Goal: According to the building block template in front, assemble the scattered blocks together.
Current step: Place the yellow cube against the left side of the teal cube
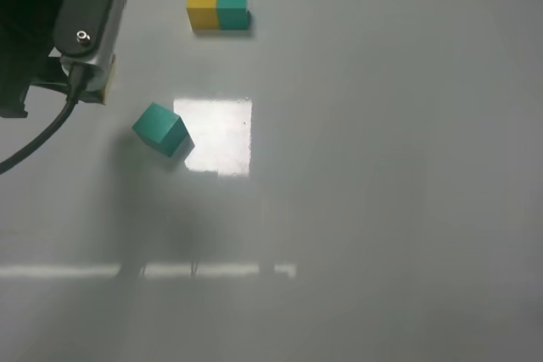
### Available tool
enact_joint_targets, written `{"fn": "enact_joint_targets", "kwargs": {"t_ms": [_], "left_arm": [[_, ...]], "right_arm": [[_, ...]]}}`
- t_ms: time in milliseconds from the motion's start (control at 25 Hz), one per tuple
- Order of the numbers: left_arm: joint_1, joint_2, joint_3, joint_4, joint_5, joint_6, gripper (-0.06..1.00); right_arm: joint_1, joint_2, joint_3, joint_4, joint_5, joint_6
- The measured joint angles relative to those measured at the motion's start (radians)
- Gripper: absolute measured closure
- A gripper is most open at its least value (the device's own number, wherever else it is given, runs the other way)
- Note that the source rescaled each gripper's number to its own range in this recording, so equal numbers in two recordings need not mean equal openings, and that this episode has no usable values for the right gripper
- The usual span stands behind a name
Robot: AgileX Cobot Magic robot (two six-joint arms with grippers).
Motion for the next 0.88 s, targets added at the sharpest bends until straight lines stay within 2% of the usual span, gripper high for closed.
{"fn": "enact_joint_targets", "kwargs": {"t_ms": [360, 560, 880], "left_arm": [[0.049, 0.034, 0.011, -0.019, -0.005, 0.217, 0.94], [0.053, 0.064, 0.012, -0.063, -0.063, 0.242, 0.94], [0.059, 0.104, 0.012, -0.134, -0.073, 0.261, 0.94]], "right_arm": [[0.0, 0.0, 0.0, 0.0, 0.0, 0.0], [0.0, 0.0, 0.0, 0.0, 0.0, 0.0], [0.0, 0.0, 0.0, 0.0, 0.0, 0.0]]}}
